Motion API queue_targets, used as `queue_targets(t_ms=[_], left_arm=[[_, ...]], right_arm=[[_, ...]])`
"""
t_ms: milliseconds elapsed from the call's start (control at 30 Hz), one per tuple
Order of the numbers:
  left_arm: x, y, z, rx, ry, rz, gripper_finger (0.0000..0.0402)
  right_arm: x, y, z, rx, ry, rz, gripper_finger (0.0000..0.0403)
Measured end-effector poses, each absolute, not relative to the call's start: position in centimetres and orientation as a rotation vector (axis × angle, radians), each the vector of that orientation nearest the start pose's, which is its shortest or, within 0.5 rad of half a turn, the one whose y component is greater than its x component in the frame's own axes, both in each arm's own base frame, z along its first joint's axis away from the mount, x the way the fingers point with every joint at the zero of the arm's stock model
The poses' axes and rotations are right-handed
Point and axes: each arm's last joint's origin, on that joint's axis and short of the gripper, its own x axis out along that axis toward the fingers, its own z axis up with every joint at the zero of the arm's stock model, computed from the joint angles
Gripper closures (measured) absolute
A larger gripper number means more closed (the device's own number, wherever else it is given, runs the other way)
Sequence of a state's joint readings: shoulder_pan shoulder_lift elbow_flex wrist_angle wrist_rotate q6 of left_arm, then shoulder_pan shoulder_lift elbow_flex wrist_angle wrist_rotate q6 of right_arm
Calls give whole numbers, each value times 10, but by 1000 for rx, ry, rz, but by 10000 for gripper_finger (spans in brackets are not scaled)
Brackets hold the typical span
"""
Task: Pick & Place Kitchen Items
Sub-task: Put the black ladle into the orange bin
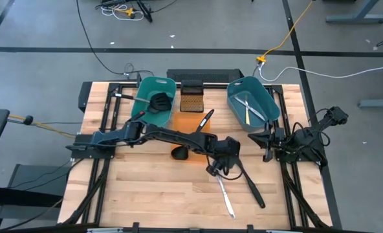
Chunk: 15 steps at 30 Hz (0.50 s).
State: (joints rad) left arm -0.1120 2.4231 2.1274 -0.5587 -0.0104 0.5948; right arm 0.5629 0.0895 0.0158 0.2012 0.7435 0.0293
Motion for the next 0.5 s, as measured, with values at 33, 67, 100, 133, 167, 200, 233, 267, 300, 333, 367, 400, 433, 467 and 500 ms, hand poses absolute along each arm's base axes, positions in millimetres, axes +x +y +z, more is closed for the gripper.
queue_targets(t_ms=[33,67,100,133,167,200,233,267,300,333,367,400,433,467,500], left_arm=[[528,-58,187,620,841,-343,190],[528,-56,184,636,864,-334,190],[528,-54,183,651,872,-327,190],[528,-53,182,669,877,-332,190],[529,-52,182,680,871,-331,191],[529,-51,181,697,877,-327,191],[528,-51,179,708,891,-323,191],[528,-50,178,716,903,-320,191],[527,-49,177,716,911,-318,191],[528,-47,176,714,915,-317,191],[528,-46,175,713,919,-316,191],[527,-44,174,712,931,-315,191],[527,-42,172,712,945,-312,191],[526,-40,171,710,952,-308,191],[526,-39,171,711,954,-307,191]], right_arm=[[90,34,180,108,-104,-179,390],[90,34,180,108,-104,-178,391],[90,34,180,109,-105,-178,392],[90,34,180,111,-105,-178,392],[90,34,180,111,-105,-178,392],[90,34,180,112,-106,-178,392],[90,34,180,113,-106,-178,391],[90,34,180,112,-106,-178,390],[90,34,180,113,-106,-178,389],[90,34,180,113,-106,-178,389],[90,34,180,113,-106,-178,388],[90,34,180,113,-106,-178,388],[90,34,180,113,-106,-178,388],[90,34,180,113,-106,-178,388],[90,34,180,113,-106,-178,388]])
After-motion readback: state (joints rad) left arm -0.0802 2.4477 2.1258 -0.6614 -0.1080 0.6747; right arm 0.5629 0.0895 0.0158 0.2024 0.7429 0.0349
